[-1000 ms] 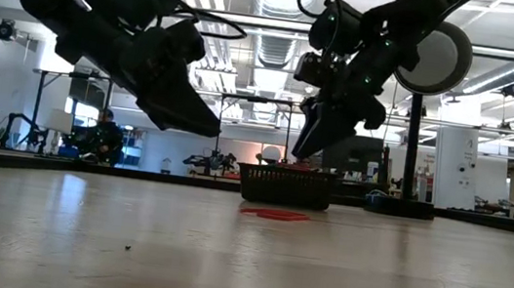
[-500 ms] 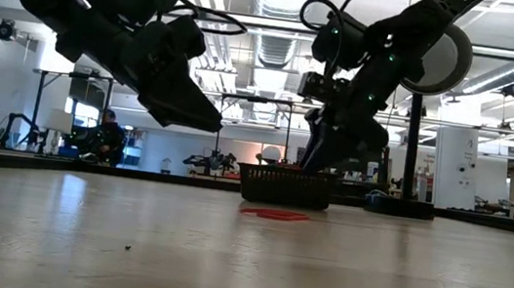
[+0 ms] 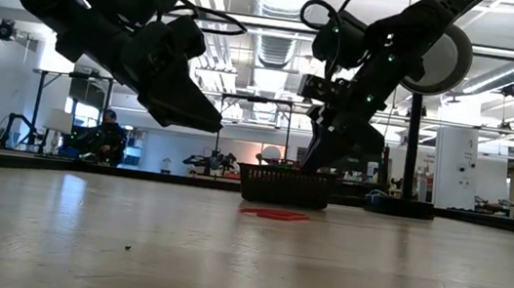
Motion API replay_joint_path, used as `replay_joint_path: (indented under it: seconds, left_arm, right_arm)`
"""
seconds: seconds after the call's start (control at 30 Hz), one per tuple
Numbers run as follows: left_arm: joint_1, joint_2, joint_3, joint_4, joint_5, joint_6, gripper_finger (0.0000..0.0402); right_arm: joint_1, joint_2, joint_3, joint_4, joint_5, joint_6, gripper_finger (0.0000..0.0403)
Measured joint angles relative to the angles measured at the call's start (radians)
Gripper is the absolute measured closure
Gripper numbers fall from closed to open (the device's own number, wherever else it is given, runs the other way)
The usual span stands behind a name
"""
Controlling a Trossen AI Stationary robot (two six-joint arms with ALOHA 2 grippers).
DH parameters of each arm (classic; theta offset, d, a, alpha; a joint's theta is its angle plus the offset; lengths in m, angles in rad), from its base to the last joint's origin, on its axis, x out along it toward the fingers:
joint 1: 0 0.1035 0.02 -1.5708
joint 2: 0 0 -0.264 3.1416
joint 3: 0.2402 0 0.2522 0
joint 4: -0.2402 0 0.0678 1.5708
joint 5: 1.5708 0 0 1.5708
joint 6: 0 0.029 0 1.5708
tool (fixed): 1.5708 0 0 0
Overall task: Pick and place rubber bands into bin
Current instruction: Adjust the basket
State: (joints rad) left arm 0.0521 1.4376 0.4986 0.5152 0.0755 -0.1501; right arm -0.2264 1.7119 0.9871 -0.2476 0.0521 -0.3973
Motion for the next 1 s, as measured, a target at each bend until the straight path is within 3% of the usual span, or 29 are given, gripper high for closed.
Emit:
replay_joint_path:
  seconds: [0.7,1.0]
  left_arm:
    - [0.0,0.0,0.0,0.0,0.0,0.001,0.0237]
    - [0.0,0.0,-0.001,0.0,0.0,0.001,0.0237]
  right_arm:
    - [0.0,-0.001,0.02,-0.003,-0.036,0.014,0.039]
    - [-0.001,-0.001,0.02,-0.009,-0.132,0.026,0.039]
